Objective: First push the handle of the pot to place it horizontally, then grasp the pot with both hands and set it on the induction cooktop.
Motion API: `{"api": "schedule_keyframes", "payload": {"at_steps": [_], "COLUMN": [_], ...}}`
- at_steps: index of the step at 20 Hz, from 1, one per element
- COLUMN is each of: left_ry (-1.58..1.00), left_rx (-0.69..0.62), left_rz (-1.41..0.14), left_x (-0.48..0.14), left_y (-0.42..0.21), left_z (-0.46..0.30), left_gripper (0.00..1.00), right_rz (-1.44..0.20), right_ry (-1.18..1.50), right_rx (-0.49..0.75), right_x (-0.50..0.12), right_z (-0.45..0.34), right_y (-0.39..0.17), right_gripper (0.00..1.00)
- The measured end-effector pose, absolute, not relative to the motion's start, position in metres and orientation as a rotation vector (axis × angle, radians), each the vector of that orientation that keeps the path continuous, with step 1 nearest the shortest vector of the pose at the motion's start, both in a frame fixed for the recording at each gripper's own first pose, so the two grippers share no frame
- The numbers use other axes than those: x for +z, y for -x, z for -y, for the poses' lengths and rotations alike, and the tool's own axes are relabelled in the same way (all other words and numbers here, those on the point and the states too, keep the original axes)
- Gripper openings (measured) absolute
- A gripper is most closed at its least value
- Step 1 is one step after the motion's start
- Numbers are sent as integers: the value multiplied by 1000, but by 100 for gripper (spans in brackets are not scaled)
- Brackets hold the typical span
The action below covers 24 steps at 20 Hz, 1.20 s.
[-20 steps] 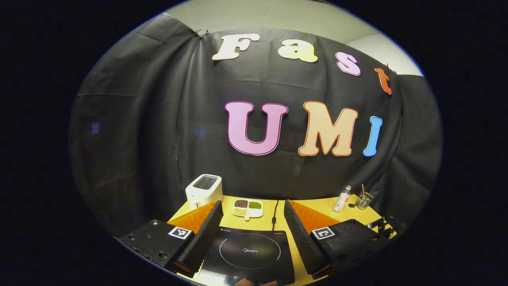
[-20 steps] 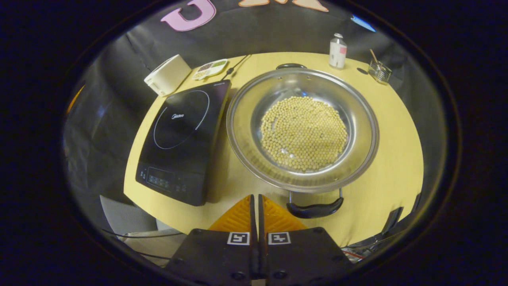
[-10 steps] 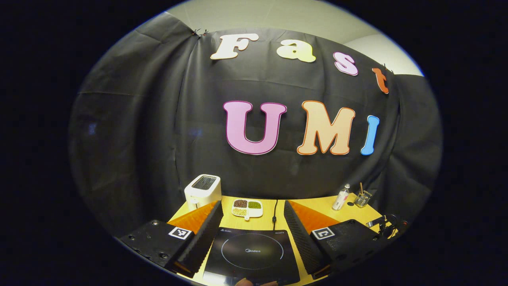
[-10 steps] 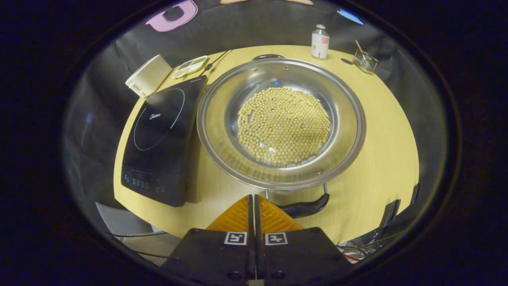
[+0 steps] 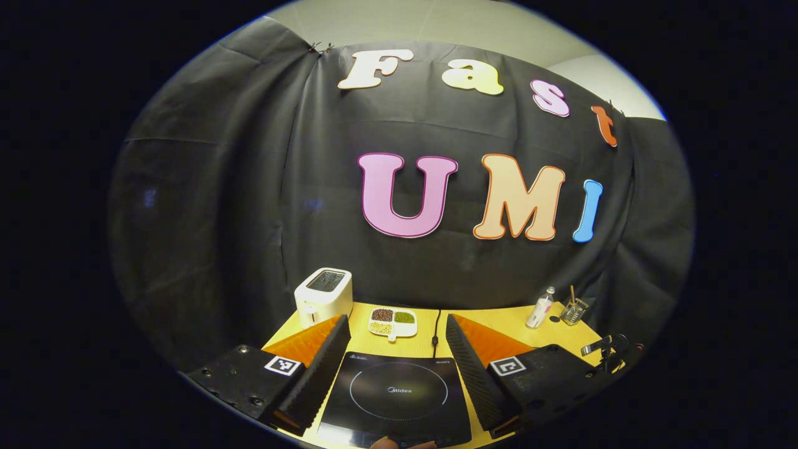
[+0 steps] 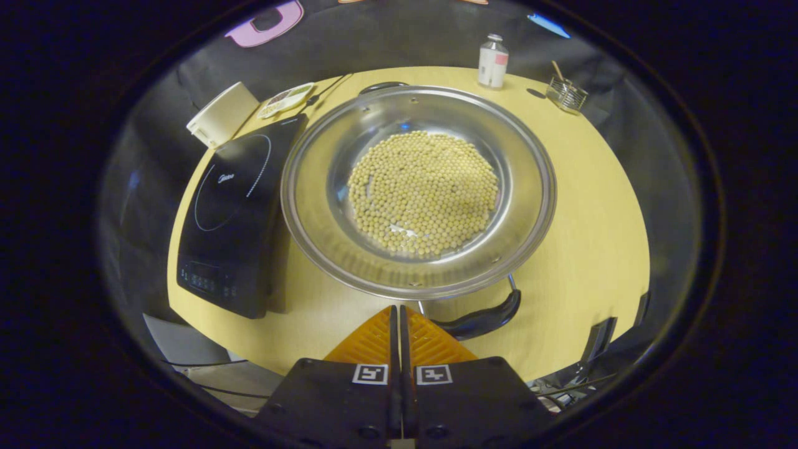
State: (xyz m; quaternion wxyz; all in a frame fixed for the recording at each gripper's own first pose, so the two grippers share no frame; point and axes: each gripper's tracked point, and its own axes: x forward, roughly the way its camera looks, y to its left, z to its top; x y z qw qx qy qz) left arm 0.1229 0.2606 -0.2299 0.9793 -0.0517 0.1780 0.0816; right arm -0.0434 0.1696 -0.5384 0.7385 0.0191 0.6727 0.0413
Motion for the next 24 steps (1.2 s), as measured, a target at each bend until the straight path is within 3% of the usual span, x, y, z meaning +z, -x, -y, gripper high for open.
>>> {"api": "schedule_keyframes", "payload": {"at_steps": [18, 19, 20, 24], "left_ry": [98, 98, 96, 74], "left_rx": [190, 192, 194, 200], "left_rz": [-367, -368, -369, -373], "left_x": [-234, -234, -234, -232], "left_y": [-131, -132, -133, -136], "left_z": [-257, -254, -252, -238], "left_gripper": [95, 90, 95, 95], "right_rz": [-1483, -1479, -1474, -1444], "right_ry": [1, -2, 2, 28], "right_rx": [-20, -25, -28, -23], "right_x": [-553, -554, -554, -557], "right_z": [-89, -84, -78, -55], "right_y": [18, 15, 11, -9], "right_gripper": [3, 3, 3, 0]}}
